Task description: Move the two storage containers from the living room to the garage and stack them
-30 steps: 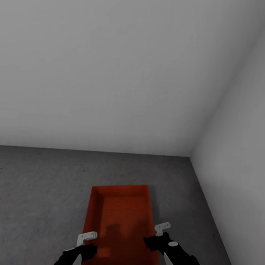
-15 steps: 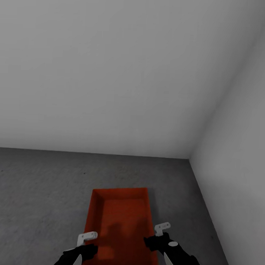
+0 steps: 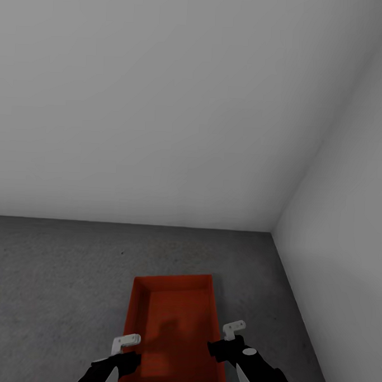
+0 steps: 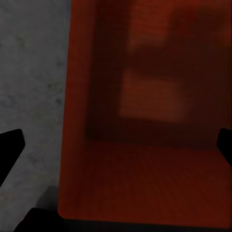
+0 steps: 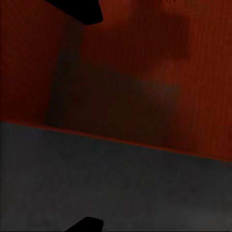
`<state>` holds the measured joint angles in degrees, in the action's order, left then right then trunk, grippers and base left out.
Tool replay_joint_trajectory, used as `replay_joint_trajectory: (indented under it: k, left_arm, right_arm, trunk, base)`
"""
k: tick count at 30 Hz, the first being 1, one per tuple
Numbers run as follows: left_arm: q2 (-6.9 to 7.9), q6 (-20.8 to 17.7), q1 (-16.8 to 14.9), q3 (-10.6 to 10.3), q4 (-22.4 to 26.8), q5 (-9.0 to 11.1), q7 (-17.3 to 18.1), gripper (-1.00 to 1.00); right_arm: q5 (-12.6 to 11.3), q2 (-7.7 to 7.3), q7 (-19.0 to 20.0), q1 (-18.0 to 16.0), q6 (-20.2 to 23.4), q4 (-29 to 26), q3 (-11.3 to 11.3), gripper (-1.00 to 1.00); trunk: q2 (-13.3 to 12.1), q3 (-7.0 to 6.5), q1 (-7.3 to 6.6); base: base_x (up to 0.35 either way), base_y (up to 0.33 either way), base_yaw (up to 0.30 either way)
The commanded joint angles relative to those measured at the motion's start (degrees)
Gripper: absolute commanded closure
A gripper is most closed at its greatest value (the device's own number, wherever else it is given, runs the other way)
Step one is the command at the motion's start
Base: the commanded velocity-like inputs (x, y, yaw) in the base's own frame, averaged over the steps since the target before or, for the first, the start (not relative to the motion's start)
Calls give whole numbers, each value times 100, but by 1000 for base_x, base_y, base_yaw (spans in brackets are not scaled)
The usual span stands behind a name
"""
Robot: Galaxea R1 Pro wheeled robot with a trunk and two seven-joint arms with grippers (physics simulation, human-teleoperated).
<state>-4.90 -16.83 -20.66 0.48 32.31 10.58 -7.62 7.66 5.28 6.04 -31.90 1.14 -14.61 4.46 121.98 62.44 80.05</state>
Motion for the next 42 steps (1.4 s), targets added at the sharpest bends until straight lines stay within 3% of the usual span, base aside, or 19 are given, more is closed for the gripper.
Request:
replay_joint_trajectory:
  k: [1,21,33,37,42]
  left_arm:
    - [-2,-29,0,4,12,58,-29,-100]
    - [3,-26,1,4,12,58,-24,-100]
    - [86,23,0,33,-16,45,-20,-100]
    - [253,104,0,45,-389,46,-18,-100]
    - [491,667,1,52,-1184,54,-7,-100]
  right_arm:
    - [61,-1,8,-1,13,-7,2,-100]
    - [61,-1,3,-1,10,70,2,-100]
    - [54,-20,-47,-1,6,207,-8,-100]
    - [59,-114,-70,-1,-84,421,-14,-100]
    - [53,-369,-76,-1,-360,926,-15,-100]
  trunk:
    - [-40,-14,-23]
    - [-842,-373,-463]
    - [-1323,-589,-726]
    - [-1484,-661,-814]
    - [-1684,-750,-924]
  base:
    - [0,0,0]
    - [0,0,0]
    - [0,0,0]
    - [-17,0,0]
    - [-222,0,0]
